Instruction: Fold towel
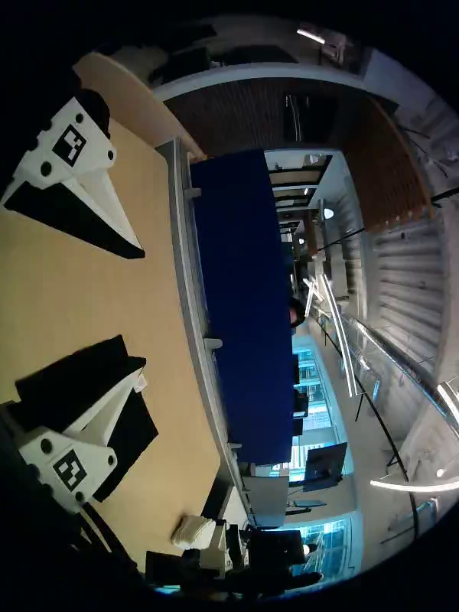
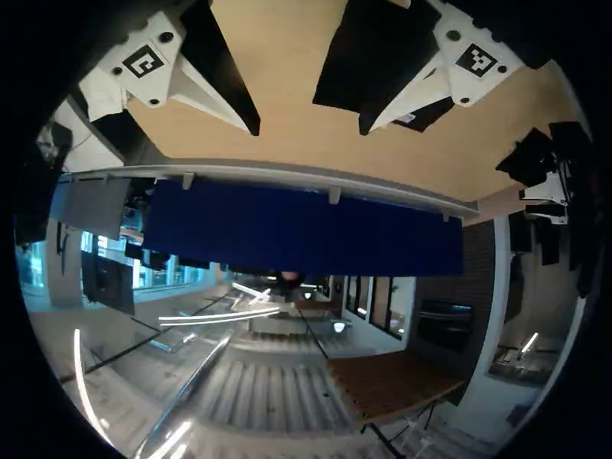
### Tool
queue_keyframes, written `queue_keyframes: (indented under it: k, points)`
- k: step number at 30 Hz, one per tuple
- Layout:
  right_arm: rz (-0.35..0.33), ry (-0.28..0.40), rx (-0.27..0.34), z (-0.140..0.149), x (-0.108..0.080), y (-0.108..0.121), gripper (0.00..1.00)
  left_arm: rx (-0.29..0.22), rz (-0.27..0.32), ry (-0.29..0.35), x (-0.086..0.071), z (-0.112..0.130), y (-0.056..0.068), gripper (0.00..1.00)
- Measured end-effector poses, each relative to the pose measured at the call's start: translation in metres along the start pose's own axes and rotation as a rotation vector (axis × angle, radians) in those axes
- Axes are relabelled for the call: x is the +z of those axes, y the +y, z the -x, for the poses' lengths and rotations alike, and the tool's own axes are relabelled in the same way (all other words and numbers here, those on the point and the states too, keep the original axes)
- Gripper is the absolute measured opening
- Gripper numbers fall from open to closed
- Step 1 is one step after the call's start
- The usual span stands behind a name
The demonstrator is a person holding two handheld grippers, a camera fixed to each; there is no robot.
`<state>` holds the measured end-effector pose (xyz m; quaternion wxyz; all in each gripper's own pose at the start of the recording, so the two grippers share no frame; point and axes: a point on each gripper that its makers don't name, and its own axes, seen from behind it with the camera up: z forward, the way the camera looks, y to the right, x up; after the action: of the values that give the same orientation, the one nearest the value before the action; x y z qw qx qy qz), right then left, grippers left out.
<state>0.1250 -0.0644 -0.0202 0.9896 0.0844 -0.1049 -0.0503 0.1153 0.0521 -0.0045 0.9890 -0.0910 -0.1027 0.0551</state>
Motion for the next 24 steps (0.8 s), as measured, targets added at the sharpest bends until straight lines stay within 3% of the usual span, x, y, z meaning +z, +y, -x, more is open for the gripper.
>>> queue_keyframes:
  k: [7,14,24]
  points:
    - [-0.101,-0.157,-0.022,0.041,-0.004,-0.018,1.0,0.04,0.086,-0.11,0.001,0.025,0.025,0.95]
    - [-0.172,-0.29,-0.036,0.089,-0.014,-0.033,1.0,0.081,0.159,-0.245,-0.008,0.068,0.046,0.95]
    - [-0.213,-0.389,-0.044,0.129,-0.024,-0.044,1.0,0.081,0.207,-0.358,-0.017,0.11,0.064,0.94]
